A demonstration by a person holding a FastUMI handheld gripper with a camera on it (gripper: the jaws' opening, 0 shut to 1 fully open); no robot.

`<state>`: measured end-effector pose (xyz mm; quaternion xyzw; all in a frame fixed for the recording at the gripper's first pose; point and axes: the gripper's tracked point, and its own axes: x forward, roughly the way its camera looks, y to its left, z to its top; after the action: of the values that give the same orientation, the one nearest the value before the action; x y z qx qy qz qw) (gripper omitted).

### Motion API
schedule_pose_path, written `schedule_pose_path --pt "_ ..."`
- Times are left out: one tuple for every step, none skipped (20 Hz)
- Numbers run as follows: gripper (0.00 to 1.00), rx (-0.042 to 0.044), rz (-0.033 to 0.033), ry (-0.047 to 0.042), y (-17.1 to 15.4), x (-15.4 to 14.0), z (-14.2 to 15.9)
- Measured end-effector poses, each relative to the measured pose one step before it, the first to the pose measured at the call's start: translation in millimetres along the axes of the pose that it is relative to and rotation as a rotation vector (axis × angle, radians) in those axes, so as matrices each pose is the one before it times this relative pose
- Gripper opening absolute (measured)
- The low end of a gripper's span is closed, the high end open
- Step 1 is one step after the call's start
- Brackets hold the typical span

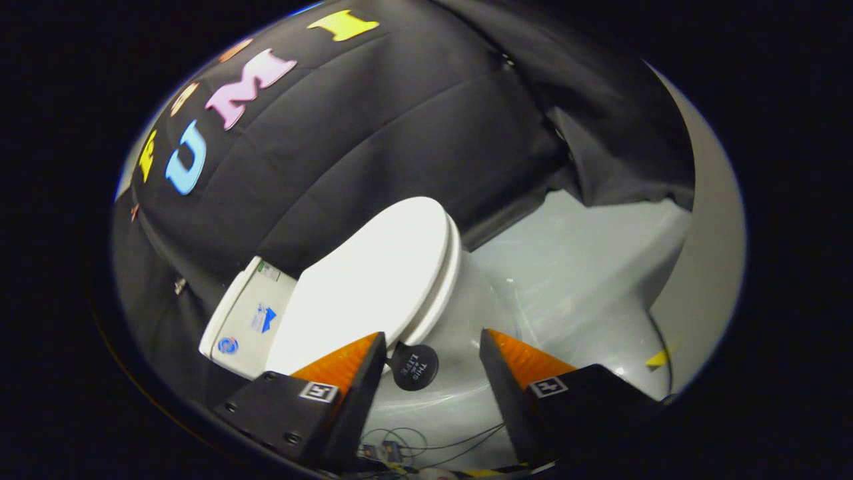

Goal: Open the toilet lid.

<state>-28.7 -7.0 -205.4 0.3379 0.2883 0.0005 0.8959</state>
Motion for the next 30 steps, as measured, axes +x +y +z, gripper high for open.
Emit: schedule_pose_path --pt "0.74 0.05105 0.01975 0.00709 0.43 0.63 -0.02" --pt "0.73 0.04047 0.01893 0.01207 1.21 1.16 -2.64" --pt "0.74 0.02975 0.02203 0.01804 1.42 2.88 -3.8" --pt "0.73 0.03153 0.01179 0.02031 2.02 1.97 -7.21" --pt "0.73 0.03076 0.00852 0.01683 1.89 3.45 -4.8" --pt "0.65 0.04843 0.00963 0.00105 1.76 3.62 -3.83" --pt "0.56 0.05321 0.03816 0.02316 8.17 -2.06 0.4" --pt "0.48 0.04147 0.02244 0.00899 3.46 1.49 -2.61" --pt "0.47 0.02587 0.00144 0.01547 -2.7 4.11 -1.29" --pt "0.47 0.01828 0.00368 0.01283 -2.53 1.37 -5.54" --pt "0.35 0.03682 0.01671 -0.03843 4.19 6.34 5.25" --pt "0.22 -0.00085 0.01001 -0.00919 0.79 -1.9 4.41" --pt "0.21 -0.02258 0.00417 0.01265 0.52 0.4 -2.7" --pt "0.21 -0.00284 0.00215 0.00462 -0.77 -3.66 0.07" --pt "0.21 0.01258 -0.00461 -0.0061 -0.25 0.6 1.46" --pt "0.17 0.0615 0.01185 -0.01881 -0.28 23.14 -9.05" --pt "0.13 0.03471 0.01882 0.00466 1.88 -21.93 15.63" --pt "0.08 0.0094 0.0211 0.00349 0.21 5.08 -4.15" --pt "0.06 0.01108 0.00716 0.00406 0.14 -6.56 -1.47" --pt "0.06 0.00446 -0.00185 0.00158 0.61 1.42 1.1" --pt "0.06 -0.00909 -0.0011 0.00018 0.77 -0.19 0.54" --pt "0.06 -0.01359 -0.00436 0.00168 -0.69 0.34 -0.7" --pt "0.06 0.00805 -0.00914 -0.00272 -0.57 0.49 3.41" --pt "0.06 0.0155 -0.00394 0.002 0.9 -0.63 1.65" --pt "0.06 -0.00858 -0.00067 -0.00268 0.67 -0.29 -1.15" --pt "0.06 -0.00921 -0.00849 -0.00008 -0.39 1.02 -2.05" --pt "0.06 -0.01131 -0.0034 -0.00803 4.09 -0.69 1.97" --pt "0.05 -0.02039 -0.00442 -0.00662 4.24 0.4 0.82" --pt "0.05 -0.02182 -0.00957 -0.00944 4.38 -3.14 0.69" --pt "0.05 -0.02671 -0.01546 -0.01396 4.89 -1.59 1.54"
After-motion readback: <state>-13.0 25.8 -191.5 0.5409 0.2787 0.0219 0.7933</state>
